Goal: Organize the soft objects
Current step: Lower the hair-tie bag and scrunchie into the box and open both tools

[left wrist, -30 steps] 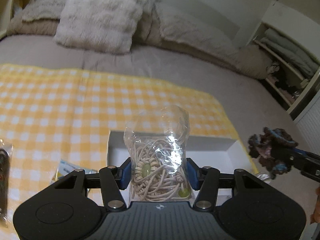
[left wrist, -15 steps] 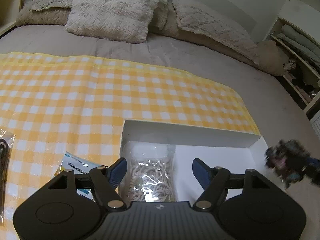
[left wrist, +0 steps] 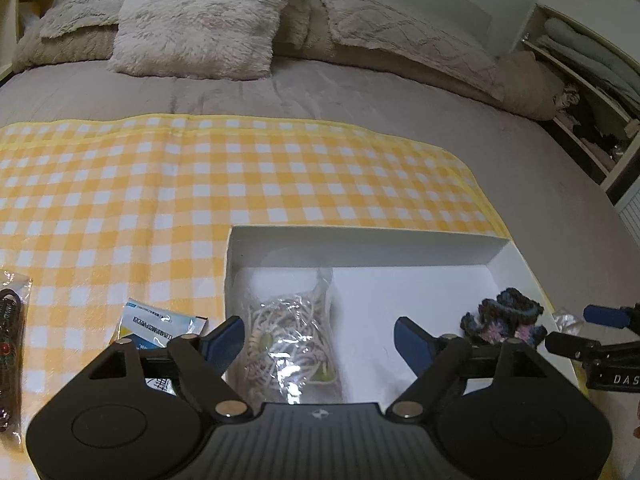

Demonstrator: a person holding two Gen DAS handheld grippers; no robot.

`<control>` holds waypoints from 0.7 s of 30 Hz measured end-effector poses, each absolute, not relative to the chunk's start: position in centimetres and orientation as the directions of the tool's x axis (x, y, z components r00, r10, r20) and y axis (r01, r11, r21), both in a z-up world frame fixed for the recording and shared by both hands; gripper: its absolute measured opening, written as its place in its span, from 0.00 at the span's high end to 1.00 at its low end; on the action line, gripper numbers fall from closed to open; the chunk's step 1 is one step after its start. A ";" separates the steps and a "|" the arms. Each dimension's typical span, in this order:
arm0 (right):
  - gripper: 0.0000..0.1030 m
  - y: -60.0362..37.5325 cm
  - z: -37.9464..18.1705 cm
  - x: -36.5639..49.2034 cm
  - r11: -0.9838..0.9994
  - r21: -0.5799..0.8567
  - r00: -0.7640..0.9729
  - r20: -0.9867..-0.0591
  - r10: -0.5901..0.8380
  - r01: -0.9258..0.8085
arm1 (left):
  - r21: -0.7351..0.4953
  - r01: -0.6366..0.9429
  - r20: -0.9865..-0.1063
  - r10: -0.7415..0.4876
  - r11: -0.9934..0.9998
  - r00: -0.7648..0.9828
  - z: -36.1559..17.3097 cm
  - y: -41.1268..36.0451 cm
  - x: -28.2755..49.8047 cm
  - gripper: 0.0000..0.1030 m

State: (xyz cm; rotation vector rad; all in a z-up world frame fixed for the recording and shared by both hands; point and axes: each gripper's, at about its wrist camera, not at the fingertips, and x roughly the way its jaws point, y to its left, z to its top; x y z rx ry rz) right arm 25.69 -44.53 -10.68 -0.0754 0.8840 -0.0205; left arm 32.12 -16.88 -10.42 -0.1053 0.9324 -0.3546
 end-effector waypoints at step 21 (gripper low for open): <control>0.00 -43.7 -5.5 22.0 1.000 0.021 0.750 -0.662 0.000 0.019 | -0.179 0.329 -0.705 -0.354 0.927 0.614 -6.0 -16.6 28.1 0.00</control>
